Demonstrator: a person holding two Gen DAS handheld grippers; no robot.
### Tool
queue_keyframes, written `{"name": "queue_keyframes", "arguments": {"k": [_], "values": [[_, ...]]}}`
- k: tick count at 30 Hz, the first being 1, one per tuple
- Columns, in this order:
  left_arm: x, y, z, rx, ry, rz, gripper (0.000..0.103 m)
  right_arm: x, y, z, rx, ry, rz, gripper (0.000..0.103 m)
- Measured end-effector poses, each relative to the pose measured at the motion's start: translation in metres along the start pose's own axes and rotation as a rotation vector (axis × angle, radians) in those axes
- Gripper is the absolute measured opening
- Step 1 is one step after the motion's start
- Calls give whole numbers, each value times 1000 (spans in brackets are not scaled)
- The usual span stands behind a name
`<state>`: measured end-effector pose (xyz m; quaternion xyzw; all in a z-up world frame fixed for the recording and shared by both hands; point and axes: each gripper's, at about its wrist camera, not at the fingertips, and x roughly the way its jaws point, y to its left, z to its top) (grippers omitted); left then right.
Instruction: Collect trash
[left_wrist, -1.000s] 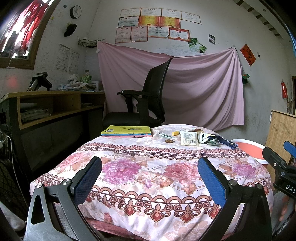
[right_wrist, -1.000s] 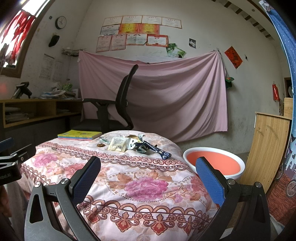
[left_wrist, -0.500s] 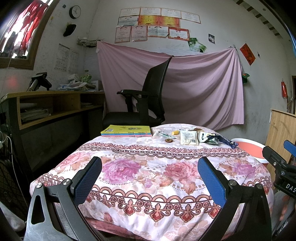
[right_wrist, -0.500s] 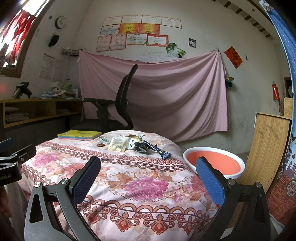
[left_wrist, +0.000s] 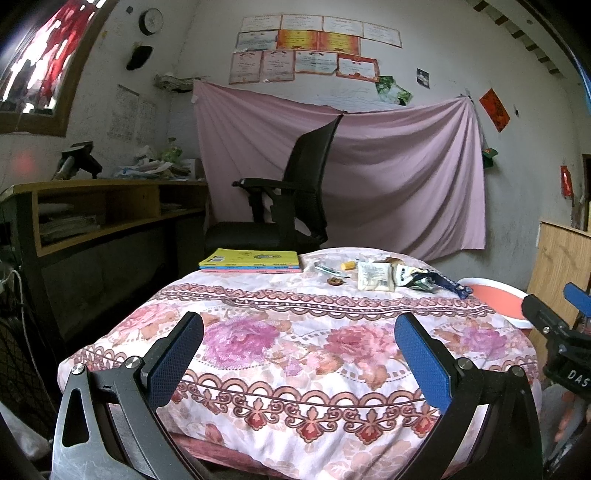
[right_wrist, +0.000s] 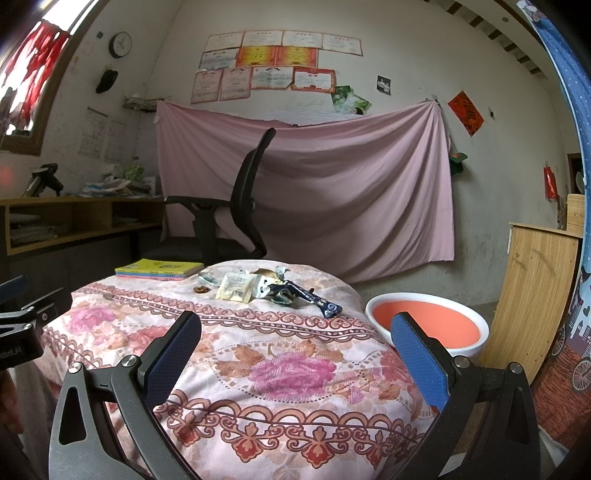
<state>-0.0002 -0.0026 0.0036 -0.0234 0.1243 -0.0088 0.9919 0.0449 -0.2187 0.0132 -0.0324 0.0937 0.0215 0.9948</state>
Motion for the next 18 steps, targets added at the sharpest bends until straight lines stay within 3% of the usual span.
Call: {"name": "queue_keyframes", "arguments": {"k": [9, 18], "values": [[16, 0, 17, 7, 15, 1, 102, 18, -6, 18, 7, -19, 12, 103], [62, 6, 53, -21, -70, 25, 102, 66, -22, 54, 13, -76, 32, 103]]}}
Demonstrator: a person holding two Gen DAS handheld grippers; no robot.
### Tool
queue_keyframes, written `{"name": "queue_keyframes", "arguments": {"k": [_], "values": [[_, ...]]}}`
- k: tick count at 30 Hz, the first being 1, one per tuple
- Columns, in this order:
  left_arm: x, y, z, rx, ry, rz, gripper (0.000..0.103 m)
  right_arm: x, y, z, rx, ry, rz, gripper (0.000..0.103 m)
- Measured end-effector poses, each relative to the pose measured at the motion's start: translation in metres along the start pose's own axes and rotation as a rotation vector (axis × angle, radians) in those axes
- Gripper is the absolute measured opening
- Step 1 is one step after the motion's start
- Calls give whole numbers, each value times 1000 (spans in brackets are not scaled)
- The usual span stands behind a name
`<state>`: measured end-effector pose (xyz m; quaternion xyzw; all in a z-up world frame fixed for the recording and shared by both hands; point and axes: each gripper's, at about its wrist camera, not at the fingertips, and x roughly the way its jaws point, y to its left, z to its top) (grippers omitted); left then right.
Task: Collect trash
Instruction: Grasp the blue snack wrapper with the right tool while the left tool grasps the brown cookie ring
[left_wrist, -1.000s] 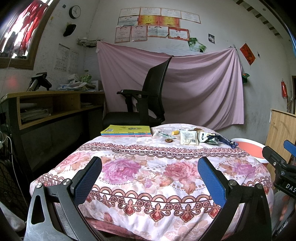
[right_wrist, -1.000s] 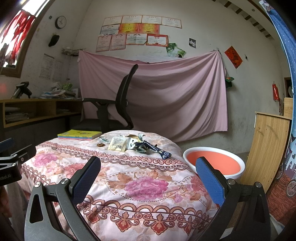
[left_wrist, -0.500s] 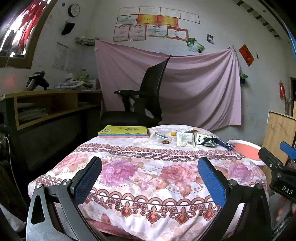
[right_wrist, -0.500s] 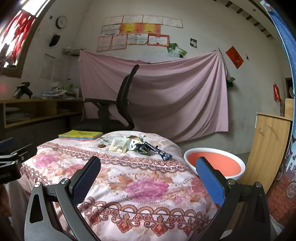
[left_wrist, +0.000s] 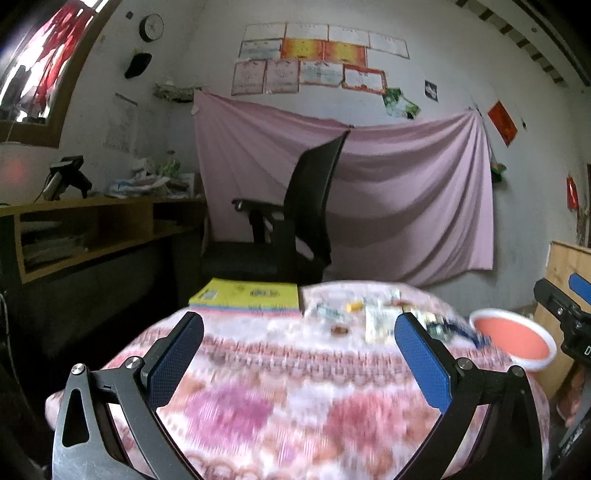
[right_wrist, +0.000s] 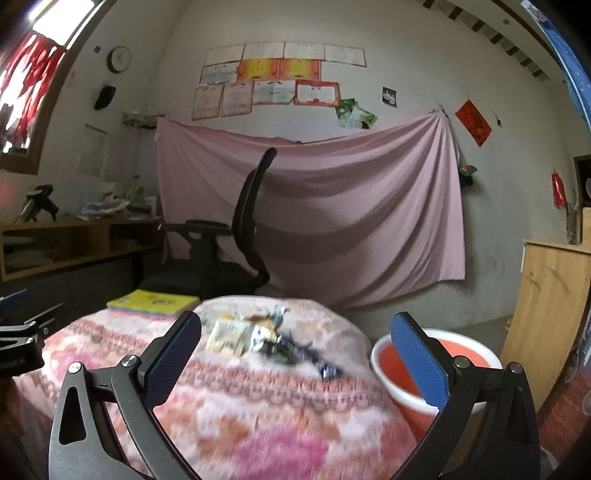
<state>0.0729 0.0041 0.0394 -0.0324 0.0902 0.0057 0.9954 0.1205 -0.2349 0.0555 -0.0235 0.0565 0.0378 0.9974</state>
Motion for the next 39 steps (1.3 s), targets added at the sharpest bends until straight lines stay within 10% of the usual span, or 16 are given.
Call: {"name": "queue_keyframes", "arguments": {"k": [19, 27, 39], "values": [[124, 0, 32, 36, -38, -93, 102, 126, -14, 27, -66, 40, 135, 103], [167, 2, 28, 10, 182, -163, 101, 160, -16, 11, -18, 257, 218, 101], [232, -8, 0, -27, 559, -241, 66, 185, -9, -15, -29, 528, 288, 54]]}}
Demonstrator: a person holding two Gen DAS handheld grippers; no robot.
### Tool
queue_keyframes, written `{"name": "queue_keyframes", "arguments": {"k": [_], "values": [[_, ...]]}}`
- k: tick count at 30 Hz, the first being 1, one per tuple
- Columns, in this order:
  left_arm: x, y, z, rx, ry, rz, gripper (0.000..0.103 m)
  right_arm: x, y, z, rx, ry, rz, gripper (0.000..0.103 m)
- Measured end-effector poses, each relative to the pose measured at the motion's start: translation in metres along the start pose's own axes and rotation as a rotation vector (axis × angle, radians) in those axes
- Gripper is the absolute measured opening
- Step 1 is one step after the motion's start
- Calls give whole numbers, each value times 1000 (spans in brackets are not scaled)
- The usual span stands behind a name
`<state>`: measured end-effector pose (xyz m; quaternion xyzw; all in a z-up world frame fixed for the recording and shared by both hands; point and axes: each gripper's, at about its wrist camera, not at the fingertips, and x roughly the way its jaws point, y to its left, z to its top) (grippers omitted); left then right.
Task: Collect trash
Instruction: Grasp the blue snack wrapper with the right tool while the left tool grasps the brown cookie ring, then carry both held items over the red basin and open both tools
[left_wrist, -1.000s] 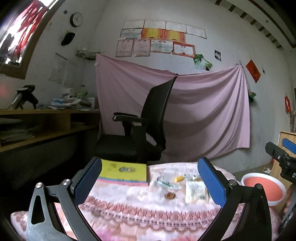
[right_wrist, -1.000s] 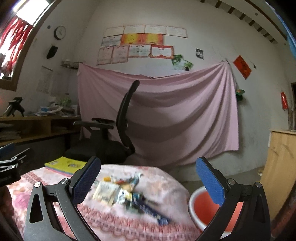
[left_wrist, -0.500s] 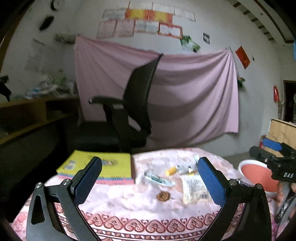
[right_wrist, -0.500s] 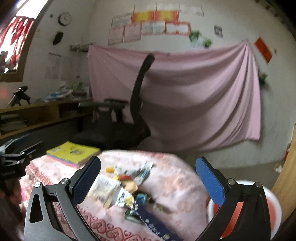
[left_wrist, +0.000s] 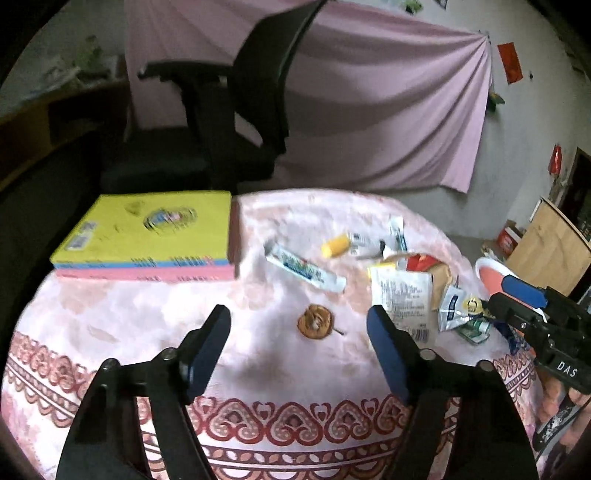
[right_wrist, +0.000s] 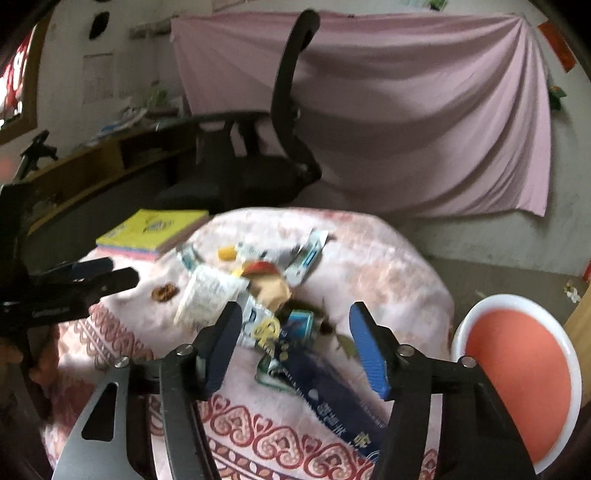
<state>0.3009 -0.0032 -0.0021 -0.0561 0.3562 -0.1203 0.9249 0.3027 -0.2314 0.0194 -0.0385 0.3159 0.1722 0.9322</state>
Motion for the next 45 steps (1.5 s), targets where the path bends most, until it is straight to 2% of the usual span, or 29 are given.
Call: {"name": "queue_keyframes", "arguments": {"k": [4, 9, 12, 15, 18, 21, 28, 31, 37, 41, 45], "values": [[14, -1, -2, -7, 82, -21, 47, 9, 4, -1, -21, 42, 9, 46], [30, 0, 2, -29, 138, -32, 47, 20, 9, -3, -39, 89, 18, 34], [38, -5, 5, -8, 165, 7, 36, 22, 10, -4, -43, 94, 20, 33], [40, -9, 5, 12, 169, 24, 26, 22, 11, -4, -44, 96, 26, 31], [38, -10, 3, 20, 160, 18, 26, 22, 13, -5, -51, 91, 28, 29], [32, -10, 1, 13, 135, -8, 26, 19, 16, -6, -59, 76, 39, 22], [6, -22, -5, 46, 25, -40, 26, 11, 19, -7, -70, 35, 50, 21], [-9, -26, -5, 59, -64, -54, 26, 2, 18, -8, -70, -17, 58, 20], [-37, -42, -13, 74, -219, -54, 26, -31, 19, -10, -79, -189, 60, 20], [-61, -70, -16, 112, -371, -66, 26, -57, 10, -11, -47, -323, 52, 20], [-73, -106, -9, 171, -454, -82, 26, -82, -6, -12, -23, -456, -17, 20]]}}
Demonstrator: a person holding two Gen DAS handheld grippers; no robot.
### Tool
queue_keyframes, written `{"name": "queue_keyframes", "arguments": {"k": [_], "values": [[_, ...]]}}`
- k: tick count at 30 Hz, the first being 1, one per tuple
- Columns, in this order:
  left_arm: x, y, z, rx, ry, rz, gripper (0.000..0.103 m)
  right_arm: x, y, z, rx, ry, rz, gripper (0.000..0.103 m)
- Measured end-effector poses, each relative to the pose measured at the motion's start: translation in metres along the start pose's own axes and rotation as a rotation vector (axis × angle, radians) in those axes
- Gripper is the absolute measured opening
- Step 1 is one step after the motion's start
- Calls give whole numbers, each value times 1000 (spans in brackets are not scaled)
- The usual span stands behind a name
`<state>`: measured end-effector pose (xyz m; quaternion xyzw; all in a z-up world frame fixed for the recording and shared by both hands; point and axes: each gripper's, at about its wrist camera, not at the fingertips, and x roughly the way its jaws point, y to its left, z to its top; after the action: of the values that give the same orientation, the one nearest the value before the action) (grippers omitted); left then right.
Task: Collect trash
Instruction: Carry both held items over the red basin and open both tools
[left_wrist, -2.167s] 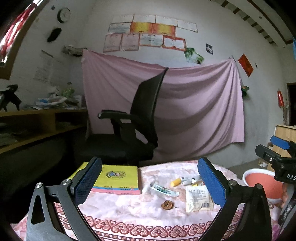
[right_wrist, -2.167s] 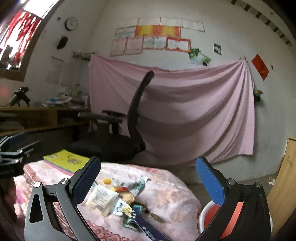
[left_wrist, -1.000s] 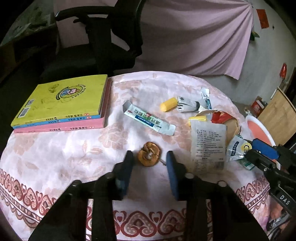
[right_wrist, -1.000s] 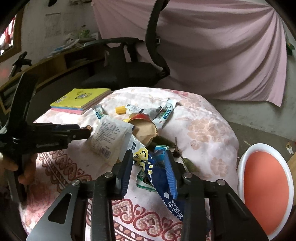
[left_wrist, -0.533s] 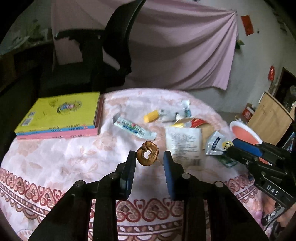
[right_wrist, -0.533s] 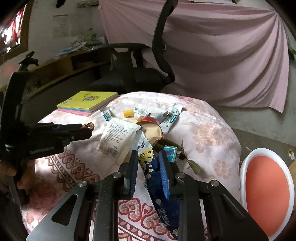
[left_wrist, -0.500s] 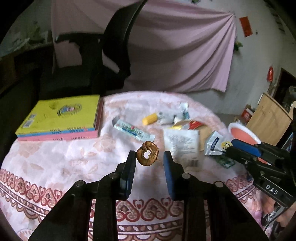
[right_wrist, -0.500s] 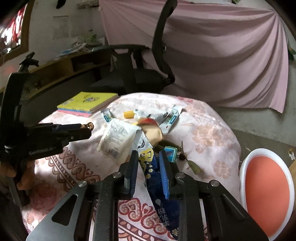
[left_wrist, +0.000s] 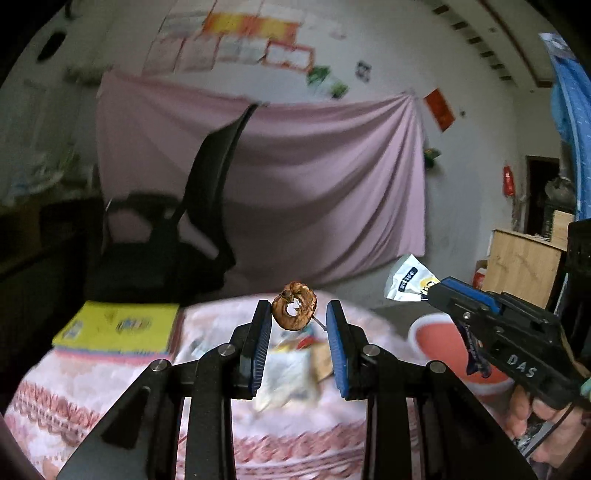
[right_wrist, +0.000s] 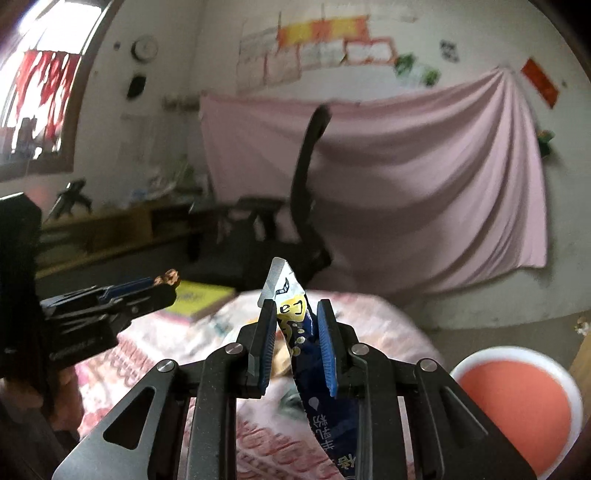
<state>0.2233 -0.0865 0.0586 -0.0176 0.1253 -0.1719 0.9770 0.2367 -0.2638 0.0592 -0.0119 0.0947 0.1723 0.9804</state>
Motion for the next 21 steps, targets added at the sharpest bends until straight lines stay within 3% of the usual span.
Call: {"name": "queue_keyframes", "arguments": {"k": [4, 10, 13, 18, 21], "values": [[13, -38, 17, 34, -23, -58, 26, -20, -25, 6, 30, -86, -87, 20], [57, -94, 26, 60, 30, -167, 26, -29, -77, 3, 136, -115, -227, 21], [80, -120, 27, 54, 78, -218, 26, -29, -103, -4, 172, -98, -305, 21], [131, -150, 24, 7, 227, -287, 26, -29, -138, -19, 218, -52, -414, 21], [158, -157, 21, -46, 310, -300, 26, -27, -159, -25, 267, -24, -437, 21]]}}
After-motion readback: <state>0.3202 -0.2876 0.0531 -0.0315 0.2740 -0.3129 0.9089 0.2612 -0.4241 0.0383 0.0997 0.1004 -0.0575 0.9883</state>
